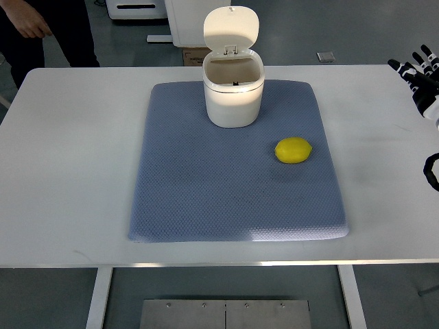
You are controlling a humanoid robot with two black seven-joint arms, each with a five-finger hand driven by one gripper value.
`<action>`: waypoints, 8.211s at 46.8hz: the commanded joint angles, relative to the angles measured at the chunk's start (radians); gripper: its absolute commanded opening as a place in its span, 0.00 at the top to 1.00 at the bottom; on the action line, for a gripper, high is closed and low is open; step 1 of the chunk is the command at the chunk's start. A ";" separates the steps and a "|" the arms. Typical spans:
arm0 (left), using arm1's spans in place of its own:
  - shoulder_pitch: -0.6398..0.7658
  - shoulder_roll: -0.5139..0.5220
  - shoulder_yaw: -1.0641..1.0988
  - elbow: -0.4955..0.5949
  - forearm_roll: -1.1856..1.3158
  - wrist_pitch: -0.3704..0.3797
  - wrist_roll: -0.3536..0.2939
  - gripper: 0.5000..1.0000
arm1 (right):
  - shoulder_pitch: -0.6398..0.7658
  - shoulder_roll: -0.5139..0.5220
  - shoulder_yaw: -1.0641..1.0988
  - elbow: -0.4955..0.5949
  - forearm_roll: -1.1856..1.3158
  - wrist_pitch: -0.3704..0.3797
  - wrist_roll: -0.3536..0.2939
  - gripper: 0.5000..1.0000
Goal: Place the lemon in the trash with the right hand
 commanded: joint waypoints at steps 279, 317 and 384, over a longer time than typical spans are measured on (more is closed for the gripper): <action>0.007 0.000 0.000 0.000 0.000 -0.002 -0.009 0.00 | 0.180 -0.025 -0.730 0.368 -0.741 -0.218 0.179 0.18; 0.008 0.000 0.000 0.000 0.000 -0.002 -0.009 0.00 | 0.219 0.006 -0.822 0.331 -0.741 -0.239 0.181 0.72; 0.007 0.000 0.000 0.000 0.000 -0.002 -0.009 0.00 | 0.433 -0.235 -0.767 0.370 -0.695 -0.184 0.186 1.00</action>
